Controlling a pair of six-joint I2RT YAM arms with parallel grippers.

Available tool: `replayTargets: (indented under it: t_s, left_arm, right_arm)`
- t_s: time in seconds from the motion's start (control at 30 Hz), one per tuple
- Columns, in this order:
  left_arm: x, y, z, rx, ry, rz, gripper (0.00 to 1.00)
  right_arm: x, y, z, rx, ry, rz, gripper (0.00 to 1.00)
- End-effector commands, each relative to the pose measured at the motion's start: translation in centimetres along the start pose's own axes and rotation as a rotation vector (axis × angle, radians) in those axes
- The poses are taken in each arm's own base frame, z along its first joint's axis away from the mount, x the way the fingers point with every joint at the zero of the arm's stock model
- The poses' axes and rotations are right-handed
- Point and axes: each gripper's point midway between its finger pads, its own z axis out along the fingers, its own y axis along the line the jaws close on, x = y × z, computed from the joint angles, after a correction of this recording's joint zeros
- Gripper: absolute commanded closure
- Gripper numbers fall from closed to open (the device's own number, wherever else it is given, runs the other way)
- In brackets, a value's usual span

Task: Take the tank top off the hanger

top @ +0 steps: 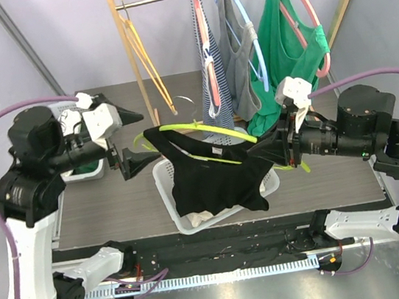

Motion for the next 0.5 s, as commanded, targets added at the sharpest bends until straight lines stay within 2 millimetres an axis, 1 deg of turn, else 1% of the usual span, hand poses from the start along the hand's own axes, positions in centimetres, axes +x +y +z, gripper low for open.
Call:
replayTargets:
  t_s: [0.0,0.13,0.17,0.23,0.27,0.3,0.47]
  left_arm:
    - [0.1,-3.5,0.2,0.224,-0.042,0.05,0.0]
    - [-0.1,-3.4,0.7,0.263,-0.067,0.082,0.0]
    - [-0.8,-3.2,0.7,0.259,-0.085,0.084,0.0]
    - [-1.1,-3.1,1.0,0.276,-0.094,0.069,0.0]
    - [-1.6,-3.0,1.1,0.274,-0.104,0.062,0.01]
    - [-1.8,-2.9,1.2,0.272,-0.11,0.06,0.02]
    - [-1.7,-1.9,2.0,0.264,-0.119,0.045,0.04]
  right_arm:
    - [-2.9,1.4,-1.8,-0.06,-0.13,-0.033,0.99]
    - [-2.3,1.8,-1.6,-0.088,-0.109,-0.041,0.99]
    - [-2.2,1.8,-1.5,-0.092,-0.103,-0.041,0.99]
    - [-1.9,2.0,-1.2,-0.103,-0.088,-0.041,0.99]
    - [-1.8,2.1,-1.2,-0.109,-0.086,-0.042,0.99]
    - [-1.8,2.2,-1.1,-0.118,-0.083,-0.044,0.99]
    - [-1.9,2.4,-0.7,-0.141,-0.075,-0.075,0.99]
